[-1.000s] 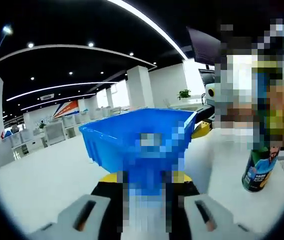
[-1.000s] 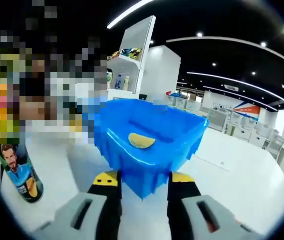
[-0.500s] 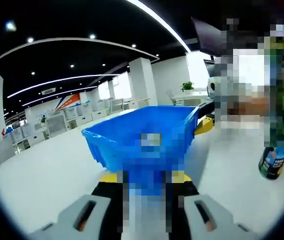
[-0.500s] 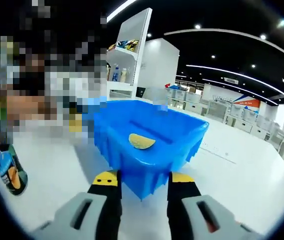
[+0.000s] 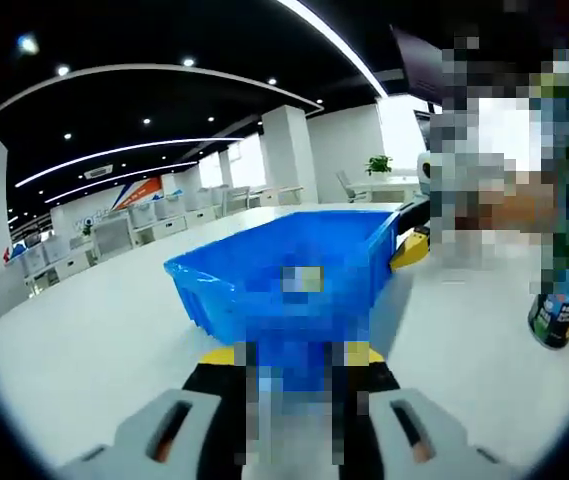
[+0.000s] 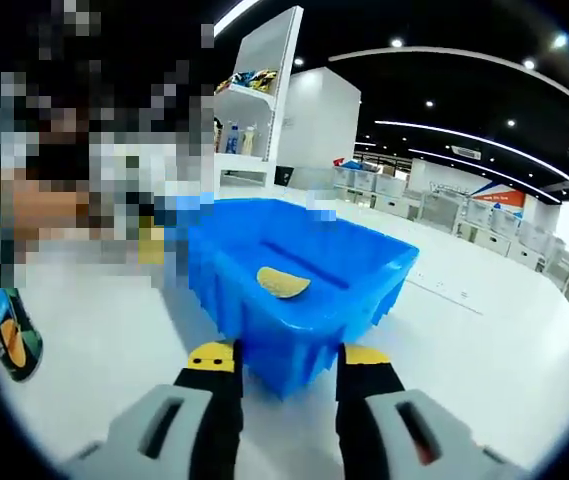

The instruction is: Open the lid of the chip container on the table, take out the chips, place them into the box in front of the container, and close the lid

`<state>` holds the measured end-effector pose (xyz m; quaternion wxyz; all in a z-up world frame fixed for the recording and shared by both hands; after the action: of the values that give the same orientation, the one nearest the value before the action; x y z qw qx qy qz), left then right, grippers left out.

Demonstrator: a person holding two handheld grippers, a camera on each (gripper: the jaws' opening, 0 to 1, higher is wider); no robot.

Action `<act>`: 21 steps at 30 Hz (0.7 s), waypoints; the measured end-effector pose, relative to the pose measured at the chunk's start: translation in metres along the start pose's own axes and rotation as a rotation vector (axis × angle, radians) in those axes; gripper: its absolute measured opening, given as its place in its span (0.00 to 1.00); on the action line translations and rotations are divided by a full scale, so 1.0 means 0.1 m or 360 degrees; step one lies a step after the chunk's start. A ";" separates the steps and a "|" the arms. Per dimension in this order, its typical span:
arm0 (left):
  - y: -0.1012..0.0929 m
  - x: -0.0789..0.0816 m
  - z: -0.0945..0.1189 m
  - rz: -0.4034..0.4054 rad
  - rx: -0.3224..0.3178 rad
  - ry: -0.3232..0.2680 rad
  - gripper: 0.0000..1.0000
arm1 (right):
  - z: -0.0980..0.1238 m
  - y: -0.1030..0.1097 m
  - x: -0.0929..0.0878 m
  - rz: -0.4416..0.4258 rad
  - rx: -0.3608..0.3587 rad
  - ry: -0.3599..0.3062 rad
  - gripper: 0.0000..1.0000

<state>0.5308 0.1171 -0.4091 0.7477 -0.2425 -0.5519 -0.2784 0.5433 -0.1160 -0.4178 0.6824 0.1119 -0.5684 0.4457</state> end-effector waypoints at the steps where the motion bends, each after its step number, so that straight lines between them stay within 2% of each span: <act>1: 0.00 0.00 0.00 0.0003 0.0001 0.0004 0.31 | 0.00 0.02 0.00 0.0017 -0.0002 0.0005 0.36; 6: 0.01 0.00 0.01 0.0014 0.0005 0.0029 0.32 | 0.02 0.04 0.01 0.0019 0.0002 0.0013 0.37; 11: 0.05 -0.02 0.06 0.0072 0.0034 0.0059 0.33 | 0.07 0.11 -0.07 0.0010 0.0074 0.0114 0.44; 13: 0.07 -0.03 0.12 0.0147 0.0059 0.0065 0.39 | 0.11 0.13 -0.09 0.0000 0.0072 0.0146 0.49; 14: 0.08 -0.02 0.16 0.0141 0.0067 0.0058 0.41 | 0.13 0.14 -0.09 -0.0002 0.0068 0.0159 0.49; 16: 0.05 -0.09 0.23 0.0180 0.0060 0.0142 0.44 | 0.18 0.12 -0.06 -0.0038 0.0060 0.0139 0.51; 17: 0.05 -0.11 0.27 0.0148 0.0086 0.0168 0.46 | 0.20 0.12 -0.05 -0.0046 0.0061 0.0140 0.52; 19: 0.02 -0.10 0.35 0.0138 0.0098 0.0181 0.50 | 0.27 0.15 -0.05 -0.0054 0.0063 0.0168 0.54; 21: -0.03 -0.09 0.46 0.0200 0.0069 0.0194 0.53 | 0.35 0.16 -0.07 -0.0071 0.0069 0.0188 0.54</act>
<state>0.4945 0.1469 -0.4046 0.8010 -0.2429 -0.4950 -0.2332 0.5080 -0.1329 -0.4181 0.7220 0.1127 -0.5147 0.4484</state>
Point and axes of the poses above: the point that each gripper's makers call its tool centre point, and the gripper's own axes: z roughly backward along the fingers, y roughly to its left, x roughly out of its top, the point moved 4 cm from there along z, roughly backward along the fingers, and after that the axes turned 11 degrees about z, right-handed, at the moved point
